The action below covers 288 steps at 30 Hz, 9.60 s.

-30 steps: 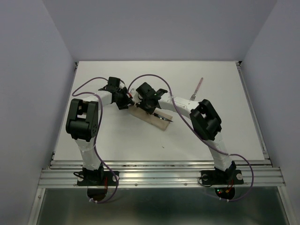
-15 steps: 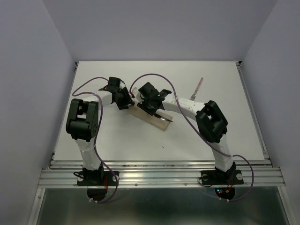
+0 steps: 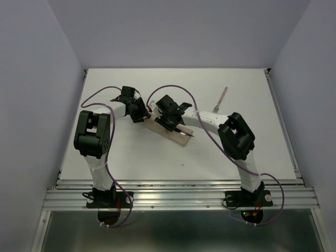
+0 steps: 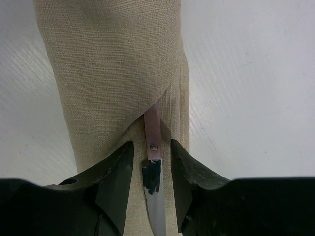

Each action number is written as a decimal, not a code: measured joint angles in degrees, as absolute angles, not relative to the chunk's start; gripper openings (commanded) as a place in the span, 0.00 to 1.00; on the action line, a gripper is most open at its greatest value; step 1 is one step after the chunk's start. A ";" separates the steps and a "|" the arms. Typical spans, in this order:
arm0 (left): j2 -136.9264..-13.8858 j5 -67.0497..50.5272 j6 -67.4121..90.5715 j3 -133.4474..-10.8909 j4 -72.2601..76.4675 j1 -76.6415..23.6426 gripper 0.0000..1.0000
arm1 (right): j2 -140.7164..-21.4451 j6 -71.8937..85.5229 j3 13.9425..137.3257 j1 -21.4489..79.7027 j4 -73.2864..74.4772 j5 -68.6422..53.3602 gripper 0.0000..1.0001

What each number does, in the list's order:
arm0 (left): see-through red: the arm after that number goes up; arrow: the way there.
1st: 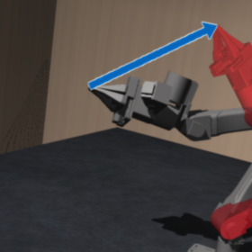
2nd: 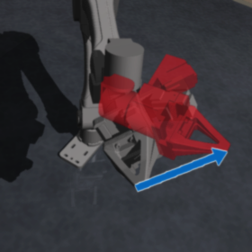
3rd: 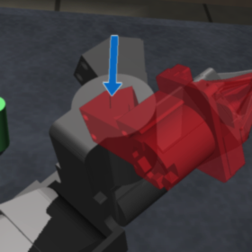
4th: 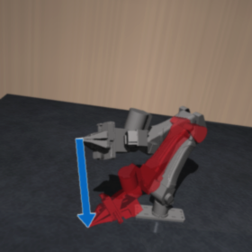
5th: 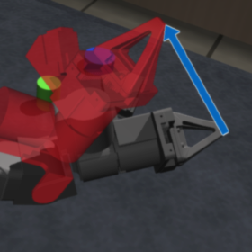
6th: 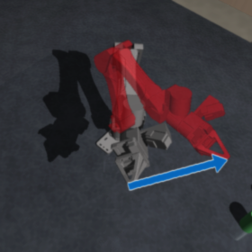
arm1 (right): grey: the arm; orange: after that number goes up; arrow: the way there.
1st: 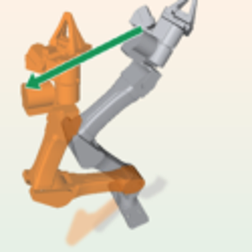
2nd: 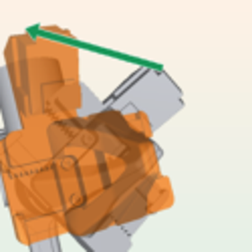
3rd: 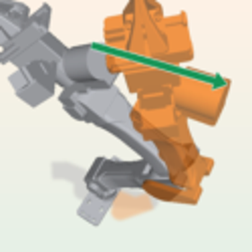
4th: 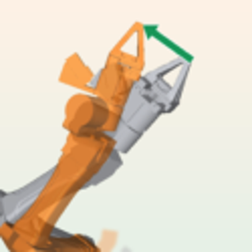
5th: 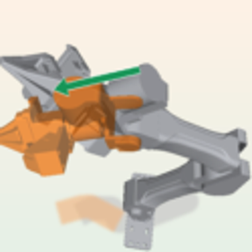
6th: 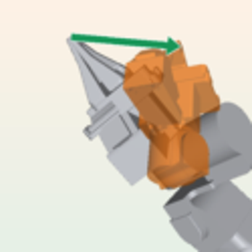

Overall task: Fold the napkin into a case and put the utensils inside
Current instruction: Insert the knife into the folded napkin, then pick up the fork from the corner of the board, then insert the fork into the folded napkin.

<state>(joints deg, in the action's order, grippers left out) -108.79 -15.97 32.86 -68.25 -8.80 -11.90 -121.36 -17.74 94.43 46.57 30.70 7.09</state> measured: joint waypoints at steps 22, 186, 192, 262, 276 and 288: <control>-108.79 -15.92 32.86 -68.25 -8.80 -11.90 0.56 | -121.40 -17.93 93.51 46.15 29.08 6.85 0.06; -104.25 -7.51 32.23 -67.61 -13.28 -15.79 0.60 | -103.79 -21.67 68.16 45.41 23.57 -2.59 0.01; -104.25 -7.97 32.21 -67.48 -12.93 -15.79 0.60 | -106.59 -21.52 71.64 45.84 23.51 -3.38 0.01; -104.25 -9.67 31.97 -65.45 -10.09 -15.79 0.59 | -119.28 -15.64 87.70 47.35 23.49 -1.28 0.33; -104.25 -10.11 31.97 -65.36 -10.13 -16.19 0.59 | -113.38 -14.33 83.68 47.35 21.34 1.56 0.40; -104.25 -10.11 31.79 -65.36 -10.22 -16.19 0.59 | -112.95 -13.96 78.98 47.35 20.45 2.09 0.39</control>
